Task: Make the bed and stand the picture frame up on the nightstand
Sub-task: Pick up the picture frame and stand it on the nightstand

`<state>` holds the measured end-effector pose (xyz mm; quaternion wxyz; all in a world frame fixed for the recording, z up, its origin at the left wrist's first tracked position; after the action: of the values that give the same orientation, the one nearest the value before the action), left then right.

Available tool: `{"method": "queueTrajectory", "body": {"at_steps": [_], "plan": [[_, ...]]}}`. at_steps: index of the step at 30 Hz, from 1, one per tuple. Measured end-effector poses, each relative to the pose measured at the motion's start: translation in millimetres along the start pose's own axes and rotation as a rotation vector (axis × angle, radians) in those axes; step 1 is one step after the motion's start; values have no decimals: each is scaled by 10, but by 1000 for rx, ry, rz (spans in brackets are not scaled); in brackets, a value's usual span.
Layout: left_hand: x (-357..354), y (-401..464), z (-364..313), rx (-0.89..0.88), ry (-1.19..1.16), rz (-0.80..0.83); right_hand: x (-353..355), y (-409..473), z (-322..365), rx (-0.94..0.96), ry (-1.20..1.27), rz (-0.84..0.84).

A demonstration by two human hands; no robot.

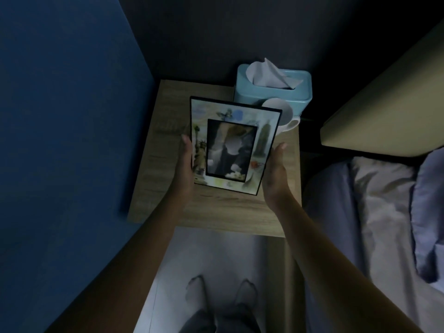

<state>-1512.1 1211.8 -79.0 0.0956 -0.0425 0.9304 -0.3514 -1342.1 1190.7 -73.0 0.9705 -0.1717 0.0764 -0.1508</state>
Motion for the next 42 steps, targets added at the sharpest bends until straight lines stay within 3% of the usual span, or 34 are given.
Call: {"method": "queueTrajectory", "body": {"at_steps": [12, 19, 27, 42], "plan": [[285, 148, 543, 50, 78, 120, 53, -139, -374, -20, -7, 111], [255, -149, 324, 42, 98, 9, 59, -228, -403, -13, 112, 74], [231, -257, 458, 149, 52, 21, 46, -336, -574, -53, 40, 31], [277, -346, 487, 120, 94, 34, 61, -349, -535, -53, -15, 44]]}}
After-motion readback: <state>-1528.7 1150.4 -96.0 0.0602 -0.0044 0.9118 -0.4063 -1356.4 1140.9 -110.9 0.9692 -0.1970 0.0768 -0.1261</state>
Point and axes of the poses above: each hand's wrist, its own y-axis towards the middle knuckle, its own x-axis out of the back of the hand, z = x × y, the point moved 1 cm from there along y, towards the middle knuckle, and after that the axes turned 13 degrees about x, right-handed, at the moved point
